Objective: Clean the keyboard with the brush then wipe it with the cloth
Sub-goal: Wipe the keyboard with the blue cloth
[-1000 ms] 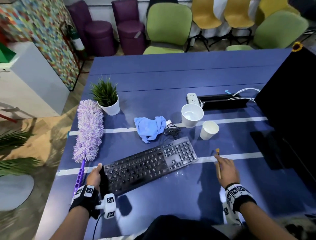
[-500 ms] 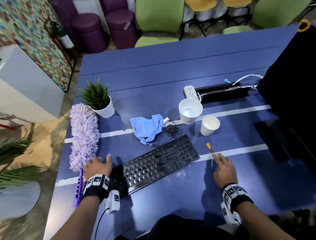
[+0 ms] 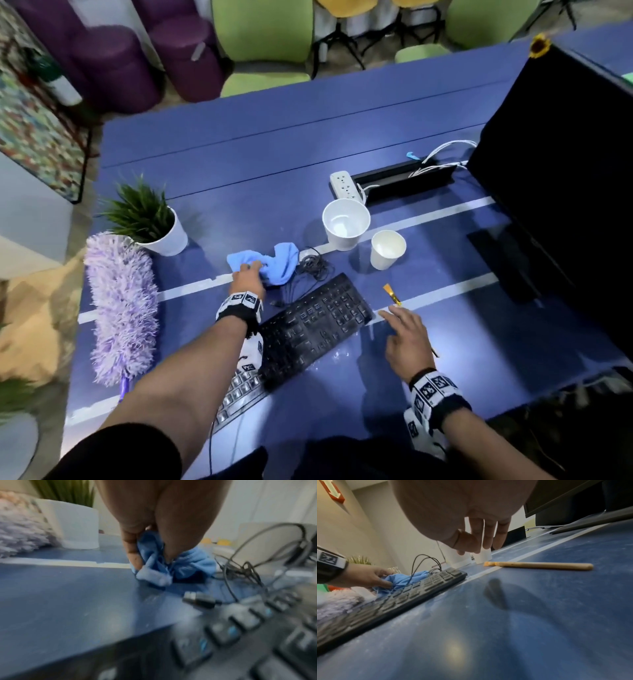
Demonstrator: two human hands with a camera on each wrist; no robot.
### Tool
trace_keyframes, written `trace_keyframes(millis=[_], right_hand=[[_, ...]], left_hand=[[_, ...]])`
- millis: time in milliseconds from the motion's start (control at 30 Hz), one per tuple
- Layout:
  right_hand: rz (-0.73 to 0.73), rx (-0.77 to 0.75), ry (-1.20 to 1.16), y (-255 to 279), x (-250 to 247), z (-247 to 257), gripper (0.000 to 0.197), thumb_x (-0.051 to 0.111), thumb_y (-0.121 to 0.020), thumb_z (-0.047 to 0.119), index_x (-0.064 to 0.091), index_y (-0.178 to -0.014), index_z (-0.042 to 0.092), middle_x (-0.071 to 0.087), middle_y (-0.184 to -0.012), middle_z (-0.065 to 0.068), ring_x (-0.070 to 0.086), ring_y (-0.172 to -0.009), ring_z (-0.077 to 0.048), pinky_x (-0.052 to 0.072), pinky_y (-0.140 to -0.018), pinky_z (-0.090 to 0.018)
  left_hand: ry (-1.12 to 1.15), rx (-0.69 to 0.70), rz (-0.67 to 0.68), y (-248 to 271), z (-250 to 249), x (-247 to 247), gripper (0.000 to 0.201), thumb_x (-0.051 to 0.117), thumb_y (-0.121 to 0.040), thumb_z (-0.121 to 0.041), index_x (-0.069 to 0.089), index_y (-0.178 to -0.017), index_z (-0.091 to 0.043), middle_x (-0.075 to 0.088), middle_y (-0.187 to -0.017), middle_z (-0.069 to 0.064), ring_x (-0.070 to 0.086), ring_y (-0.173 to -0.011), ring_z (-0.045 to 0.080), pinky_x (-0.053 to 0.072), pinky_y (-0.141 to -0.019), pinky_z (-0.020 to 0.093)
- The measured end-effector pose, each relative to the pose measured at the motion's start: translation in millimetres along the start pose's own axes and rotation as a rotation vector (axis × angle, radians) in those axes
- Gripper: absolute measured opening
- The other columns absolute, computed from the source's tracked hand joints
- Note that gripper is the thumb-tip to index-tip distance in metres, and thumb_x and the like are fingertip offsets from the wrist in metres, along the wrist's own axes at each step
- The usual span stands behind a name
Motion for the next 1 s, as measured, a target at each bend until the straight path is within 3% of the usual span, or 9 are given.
trace_keyframes(millis=[133, 267, 367, 500, 600, 733, 800, 900, 1000], right_hand=[[-0.092, 0.006, -0.109, -11, -18, 23, 0.06, 0.035, -0.07, 0.017, 0.063, -0.123, 0.016, 0.062, -0.124, -0.005, 0.046, -0.119, -0.022, 0.041, -0.103, -0.044], [0.06, -0.152, -0.341, -30, -16, 94, 0.074, 0.063, -0.077, 0.023, 0.037, -0.146, 0.021, 0.043, -0.145, 0.006, 0.036, -0.133, -0.008, 0.024, -0.115, -0.022], [0.179, -0.184, -0.446, -36, 7, 140, 0.086, 0.073, -0.075, 0.02, 0.029, -0.149, 0.011, 0.043, -0.145, 0.002, 0.041, -0.133, -0.009, 0.029, -0.111, -0.018], [0.252, 0.006, -0.283, -45, 32, 120, 0.059, 0.057, -0.076, 0.001, 0.052, -0.131, 0.022, 0.063, -0.119, -0.008, 0.061, -0.108, -0.027, 0.044, -0.085, -0.021], [0.222, 0.047, -0.021, -57, 35, 83, 0.061, 0.056, -0.076, 0.004, 0.049, -0.135, 0.018, 0.056, -0.129, -0.012, 0.053, -0.119, -0.033, 0.045, -0.097, -0.036], [0.497, -0.156, 0.243, -28, 95, 101, 0.089, 0.049, -0.075, 0.055, 0.018, -0.153, 0.024, 0.009, -0.162, -0.01, 0.008, -0.149, -0.03, 0.014, -0.119, -0.048], [0.505, -0.21, 0.219, -5, 115, 126, 0.085, 0.037, -0.077, 0.068, 0.031, -0.148, 0.021, 0.012, -0.161, -0.013, 0.008, -0.149, -0.032, 0.013, -0.12, -0.052], [0.575, -0.35, 0.214, 9, 125, 130, 0.062, 0.052, -0.083, 0.04, 0.044, -0.139, 0.015, 0.028, -0.157, -0.01, 0.02, -0.148, -0.028, 0.017, -0.119, -0.047], [0.517, -0.232, 0.153, -33, 97, 91, 0.065, 0.062, -0.083, 0.011, 0.039, -0.144, 0.016, 0.032, -0.156, -0.009, 0.03, -0.144, -0.026, 0.028, -0.114, -0.036]], left_hand=[[0.17, 0.15, -0.157, 24, -31, -50, 0.035, 0.055, -0.083, -0.009, 0.047, -0.116, 0.0, 0.054, -0.115, 0.027, 0.053, -0.104, 0.043, 0.043, -0.085, 0.045], [0.197, 0.468, 0.052, 94, -87, -46, 0.03, 0.032, -0.09, -0.025, 0.039, -0.115, -0.01, 0.062, -0.092, 0.022, 0.06, -0.08, 0.04, 0.048, -0.07, 0.041], [0.309, 0.626, 0.081, 137, -102, -32, 0.039, 0.028, -0.093, -0.033, 0.043, -0.119, -0.007, 0.061, -0.101, 0.017, 0.059, -0.087, 0.035, 0.047, -0.077, 0.04], [0.222, 0.459, 0.054, 141, -47, -5, 0.072, 0.026, -0.081, -0.061, 0.047, -0.131, -0.012, 0.057, -0.125, 0.012, 0.052, -0.115, 0.031, 0.038, -0.101, 0.037], [-0.077, 0.188, 0.156, 149, 31, 32, 0.099, 0.04, -0.067, -0.075, 0.017, -0.15, -0.026, 0.025, -0.155, 0.009, 0.023, -0.141, 0.034, 0.02, -0.115, 0.043], [-0.212, 0.076, 0.272, 170, 74, 65, 0.114, 0.061, -0.066, -0.073, -0.005, -0.15, -0.036, -0.01, -0.161, 0.003, -0.006, -0.147, 0.035, 0.004, -0.116, 0.056], [-0.216, 0.057, 0.261, 172, 74, 65, 0.114, 0.064, -0.067, -0.07, -0.007, -0.15, -0.037, -0.013, -0.16, 0.001, -0.007, -0.147, 0.033, 0.004, -0.115, 0.058], [-0.245, 0.021, 0.263, 171, 74, 64, 0.116, 0.064, -0.066, -0.07, -0.009, -0.15, -0.037, -0.013, -0.161, -0.001, -0.007, -0.147, 0.031, 0.001, -0.113, 0.061], [-0.313, 0.031, 0.26, 171, 72, 61, 0.115, 0.06, -0.067, -0.073, -0.01, -0.15, -0.034, -0.01, -0.161, 0.002, -0.005, -0.147, 0.032, -0.004, -0.114, 0.061]])
Point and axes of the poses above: each hand's wrist, its own y-axis away from the middle knuckle, its own x-axis out of the palm, z = x × y, the point moved 10 cm from there along -y, towards the middle knuckle
